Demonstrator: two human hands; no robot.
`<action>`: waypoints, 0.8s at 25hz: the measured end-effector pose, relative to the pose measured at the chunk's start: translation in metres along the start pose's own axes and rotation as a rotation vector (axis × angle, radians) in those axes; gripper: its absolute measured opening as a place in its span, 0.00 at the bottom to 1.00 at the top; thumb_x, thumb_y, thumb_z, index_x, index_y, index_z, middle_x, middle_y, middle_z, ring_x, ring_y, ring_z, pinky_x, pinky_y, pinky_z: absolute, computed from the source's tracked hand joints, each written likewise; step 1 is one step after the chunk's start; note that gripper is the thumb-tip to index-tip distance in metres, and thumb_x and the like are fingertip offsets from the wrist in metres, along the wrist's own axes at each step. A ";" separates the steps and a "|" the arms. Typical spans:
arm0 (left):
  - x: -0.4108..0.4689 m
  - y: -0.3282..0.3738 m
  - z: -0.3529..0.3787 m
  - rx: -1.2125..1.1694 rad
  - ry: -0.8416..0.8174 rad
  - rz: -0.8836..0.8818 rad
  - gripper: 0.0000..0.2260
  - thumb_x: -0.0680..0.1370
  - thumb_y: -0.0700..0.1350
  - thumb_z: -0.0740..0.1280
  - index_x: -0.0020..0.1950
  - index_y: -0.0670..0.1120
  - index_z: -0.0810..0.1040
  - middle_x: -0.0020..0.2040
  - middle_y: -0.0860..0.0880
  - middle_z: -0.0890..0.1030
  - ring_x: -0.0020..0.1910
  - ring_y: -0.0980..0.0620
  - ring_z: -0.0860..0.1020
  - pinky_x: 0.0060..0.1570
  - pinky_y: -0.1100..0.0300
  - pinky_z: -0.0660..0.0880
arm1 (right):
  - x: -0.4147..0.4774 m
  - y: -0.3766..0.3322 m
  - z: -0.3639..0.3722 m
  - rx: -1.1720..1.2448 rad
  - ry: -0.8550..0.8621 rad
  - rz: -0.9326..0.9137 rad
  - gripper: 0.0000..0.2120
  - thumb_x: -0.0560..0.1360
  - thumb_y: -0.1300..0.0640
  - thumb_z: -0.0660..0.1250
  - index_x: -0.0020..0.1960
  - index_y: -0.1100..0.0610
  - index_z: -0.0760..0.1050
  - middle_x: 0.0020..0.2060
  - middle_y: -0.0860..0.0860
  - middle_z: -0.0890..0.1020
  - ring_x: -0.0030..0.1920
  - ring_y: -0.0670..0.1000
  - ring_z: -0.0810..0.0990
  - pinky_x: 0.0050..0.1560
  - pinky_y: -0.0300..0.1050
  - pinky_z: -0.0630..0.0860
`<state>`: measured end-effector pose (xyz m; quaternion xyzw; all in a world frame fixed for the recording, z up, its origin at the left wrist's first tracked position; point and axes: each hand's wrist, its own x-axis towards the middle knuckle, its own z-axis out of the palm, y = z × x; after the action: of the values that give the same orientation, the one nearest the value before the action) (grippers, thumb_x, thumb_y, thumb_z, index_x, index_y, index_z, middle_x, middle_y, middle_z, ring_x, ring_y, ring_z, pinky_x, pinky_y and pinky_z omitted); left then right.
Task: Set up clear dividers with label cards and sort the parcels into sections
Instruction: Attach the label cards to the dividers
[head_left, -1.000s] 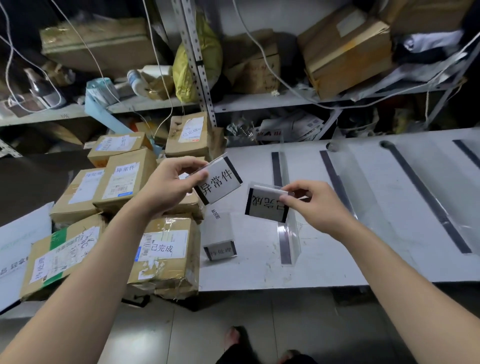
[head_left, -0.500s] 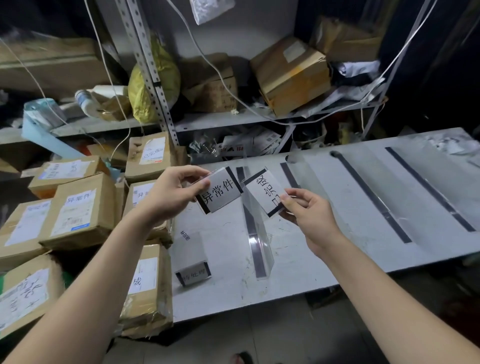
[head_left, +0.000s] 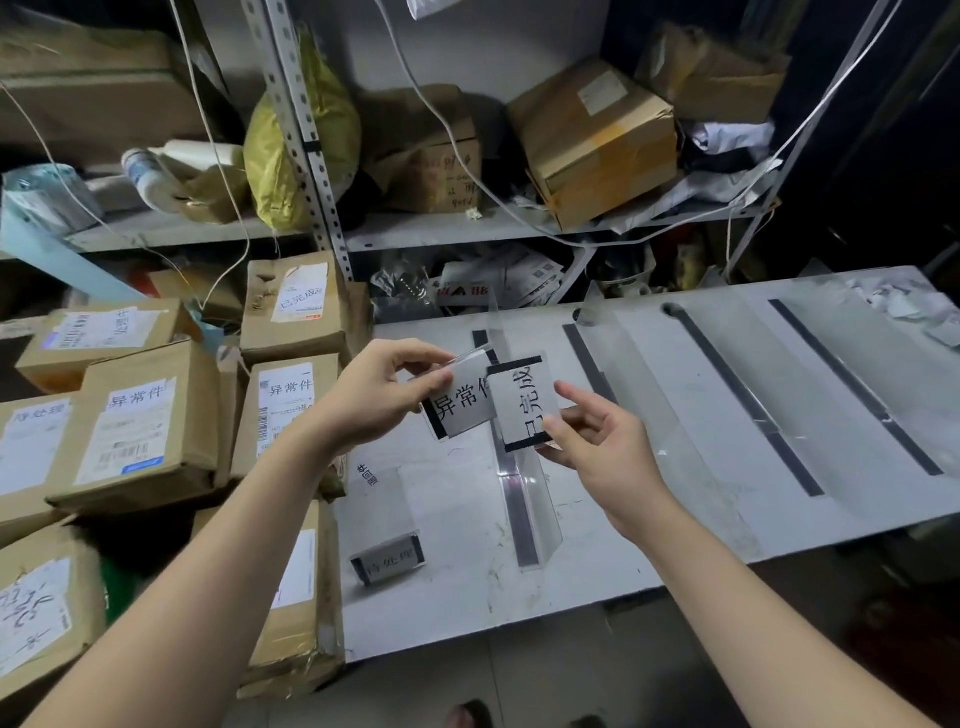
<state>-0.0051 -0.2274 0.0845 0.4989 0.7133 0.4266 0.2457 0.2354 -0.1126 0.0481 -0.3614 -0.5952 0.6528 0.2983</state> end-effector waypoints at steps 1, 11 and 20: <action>0.002 0.000 0.000 0.000 -0.003 -0.005 0.10 0.81 0.46 0.70 0.61 0.46 0.85 0.50 0.50 0.85 0.47 0.51 0.82 0.41 0.57 0.81 | 0.001 -0.001 -0.002 0.001 -0.017 -0.002 0.22 0.80 0.65 0.68 0.73 0.53 0.74 0.42 0.44 0.85 0.50 0.48 0.86 0.57 0.52 0.83; 0.033 0.041 0.054 0.079 -0.029 0.059 0.09 0.81 0.45 0.71 0.59 0.47 0.85 0.49 0.51 0.84 0.47 0.51 0.81 0.40 0.55 0.81 | 0.020 -0.005 -0.073 -0.082 -0.260 -0.008 0.39 0.82 0.62 0.66 0.76 0.26 0.53 0.60 0.58 0.78 0.61 0.53 0.83 0.63 0.55 0.80; 0.092 0.118 0.170 0.199 0.021 0.096 0.08 0.79 0.48 0.72 0.57 0.49 0.86 0.49 0.54 0.84 0.51 0.52 0.82 0.52 0.46 0.81 | 0.054 -0.020 -0.230 0.017 -0.324 0.025 0.30 0.76 0.69 0.72 0.65 0.43 0.64 0.60 0.56 0.79 0.56 0.57 0.85 0.59 0.58 0.82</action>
<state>0.1512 -0.0645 0.1043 0.5499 0.7298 0.3704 0.1665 0.3942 0.0628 0.0543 -0.2561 -0.6253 0.7113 0.1935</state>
